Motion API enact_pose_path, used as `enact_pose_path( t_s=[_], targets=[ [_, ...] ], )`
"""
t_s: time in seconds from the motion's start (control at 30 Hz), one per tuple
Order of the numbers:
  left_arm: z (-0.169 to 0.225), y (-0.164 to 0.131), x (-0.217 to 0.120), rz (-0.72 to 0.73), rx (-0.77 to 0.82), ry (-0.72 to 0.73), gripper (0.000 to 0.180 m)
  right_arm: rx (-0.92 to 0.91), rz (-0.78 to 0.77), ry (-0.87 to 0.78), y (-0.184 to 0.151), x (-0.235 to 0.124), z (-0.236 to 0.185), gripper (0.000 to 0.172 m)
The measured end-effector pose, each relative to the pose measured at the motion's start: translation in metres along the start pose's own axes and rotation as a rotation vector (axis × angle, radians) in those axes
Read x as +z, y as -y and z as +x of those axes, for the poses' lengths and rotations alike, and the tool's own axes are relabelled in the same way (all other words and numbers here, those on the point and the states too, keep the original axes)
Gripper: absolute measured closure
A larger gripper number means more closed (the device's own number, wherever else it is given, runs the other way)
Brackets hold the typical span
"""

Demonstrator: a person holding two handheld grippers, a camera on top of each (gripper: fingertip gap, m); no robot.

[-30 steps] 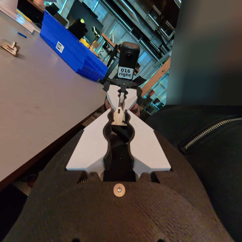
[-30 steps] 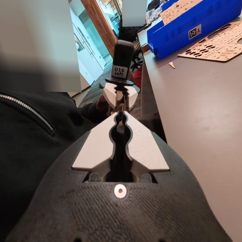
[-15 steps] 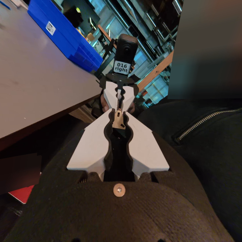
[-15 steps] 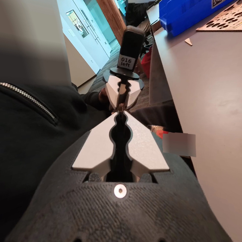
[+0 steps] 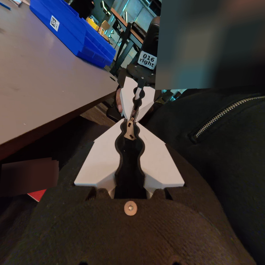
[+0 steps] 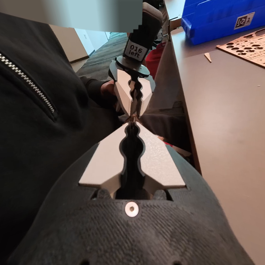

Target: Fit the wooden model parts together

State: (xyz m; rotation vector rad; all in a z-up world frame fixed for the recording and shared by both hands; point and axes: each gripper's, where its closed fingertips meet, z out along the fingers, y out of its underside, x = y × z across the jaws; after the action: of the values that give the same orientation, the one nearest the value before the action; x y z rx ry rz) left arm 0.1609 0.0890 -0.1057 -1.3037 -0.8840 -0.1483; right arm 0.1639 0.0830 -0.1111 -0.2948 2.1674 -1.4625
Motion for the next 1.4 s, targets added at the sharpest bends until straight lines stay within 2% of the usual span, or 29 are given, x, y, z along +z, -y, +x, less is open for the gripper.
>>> enact_pose_path(
  t_s=[0.23, 0.33, 0.53, 0.67, 0.8, 1.0, 1.07, 1.13, 1.4],
  targets=[
    [0.006, -0.031, -0.002, -0.001, -0.158, -0.039, 0.177, -0.002, -0.069, -0.002, -0.026, 0.012, -0.016, 0.169],
    [0.022, -0.044, 0.008, -0.035, -0.185, -0.117, 0.18, -0.016, -0.089, 0.04, -0.034, 0.021, -0.028, 0.17],
    [0.009, -0.02, -0.005, 0.07, -0.105, 0.002, 0.18, -0.03, -0.024, -0.041, -0.021, 0.015, -0.013, 0.17],
    [0.002, -0.006, -0.021, 0.18, -0.11, 0.038, 0.161, -0.052, 0.053, -0.074, -0.009, 0.005, -0.006, 0.171],
    [-0.005, -0.007, -0.021, 0.187, -0.141, 0.076, 0.155, -0.16, 0.028, -0.182, -0.007, 0.002, 0.003, 0.171],
    [-0.015, -0.016, -0.008, 0.097, -0.077, 0.203, 0.158, -0.222, -0.028, -0.302, -0.006, 0.007, 0.011, 0.171],
    [-0.018, -0.015, -0.009, 0.089, -0.063, 0.238, 0.164, -0.228, -0.037, -0.317, -0.006, 0.008, 0.011, 0.171],
    [-0.02, -0.015, -0.009, 0.088, -0.059, 0.253, 0.171, -0.228, -0.043, -0.328, -0.007, 0.009, 0.012, 0.171],
    [-0.023, -0.016, -0.006, 0.074, -0.036, 0.3, 0.177, -0.33, -0.096, -0.411, -0.01, 0.009, 0.014, 0.17]
  ],
)
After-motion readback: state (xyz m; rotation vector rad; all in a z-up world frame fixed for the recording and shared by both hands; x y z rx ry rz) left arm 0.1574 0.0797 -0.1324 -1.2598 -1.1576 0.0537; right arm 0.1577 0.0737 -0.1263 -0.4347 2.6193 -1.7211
